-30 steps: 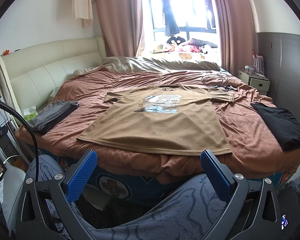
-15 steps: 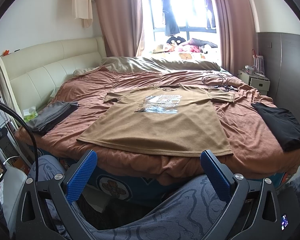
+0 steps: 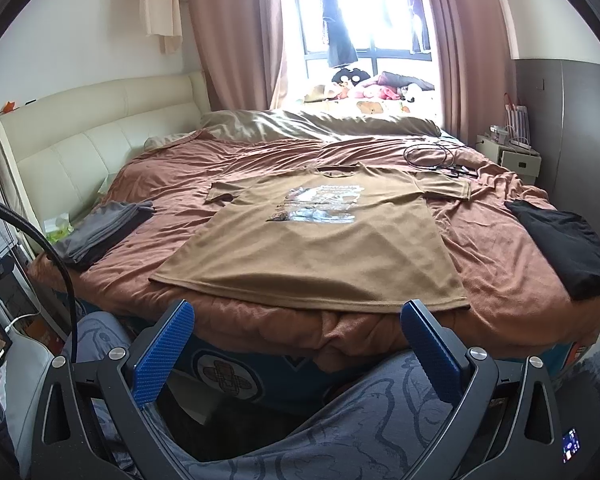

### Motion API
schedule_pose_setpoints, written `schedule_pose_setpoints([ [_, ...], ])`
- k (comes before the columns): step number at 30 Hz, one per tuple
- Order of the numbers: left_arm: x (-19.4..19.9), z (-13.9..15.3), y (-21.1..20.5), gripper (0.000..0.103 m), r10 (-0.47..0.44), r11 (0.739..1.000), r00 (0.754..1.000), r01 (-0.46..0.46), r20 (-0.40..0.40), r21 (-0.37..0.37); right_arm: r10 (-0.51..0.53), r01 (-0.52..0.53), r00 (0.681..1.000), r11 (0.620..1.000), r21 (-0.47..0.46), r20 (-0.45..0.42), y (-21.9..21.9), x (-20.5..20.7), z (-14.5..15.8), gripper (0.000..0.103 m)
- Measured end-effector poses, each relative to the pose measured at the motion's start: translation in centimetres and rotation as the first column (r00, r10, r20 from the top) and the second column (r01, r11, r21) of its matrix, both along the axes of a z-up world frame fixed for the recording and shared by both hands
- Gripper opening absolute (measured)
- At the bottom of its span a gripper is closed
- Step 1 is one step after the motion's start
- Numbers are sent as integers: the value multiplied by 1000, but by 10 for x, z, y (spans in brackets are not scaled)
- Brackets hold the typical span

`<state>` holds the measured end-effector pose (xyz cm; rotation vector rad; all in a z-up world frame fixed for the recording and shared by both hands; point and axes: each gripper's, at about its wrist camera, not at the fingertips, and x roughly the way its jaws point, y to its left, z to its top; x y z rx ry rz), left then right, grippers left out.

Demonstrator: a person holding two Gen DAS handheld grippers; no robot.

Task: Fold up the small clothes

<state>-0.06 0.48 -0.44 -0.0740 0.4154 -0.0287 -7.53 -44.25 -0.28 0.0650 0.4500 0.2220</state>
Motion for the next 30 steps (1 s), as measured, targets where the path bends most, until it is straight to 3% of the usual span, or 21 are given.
schedule_pose_setpoints([
  [13, 35, -7, 8, 102, 16, 1000, 1000, -16, -11, -15, -2, 2, 999, 1000, 3, -40, 3, 42, -2, 103],
  [30, 148, -19, 19, 98, 11, 998, 995, -17, -98, -58, 10, -8, 994, 1000, 19, -106, 12, 159, 14, 103],
])
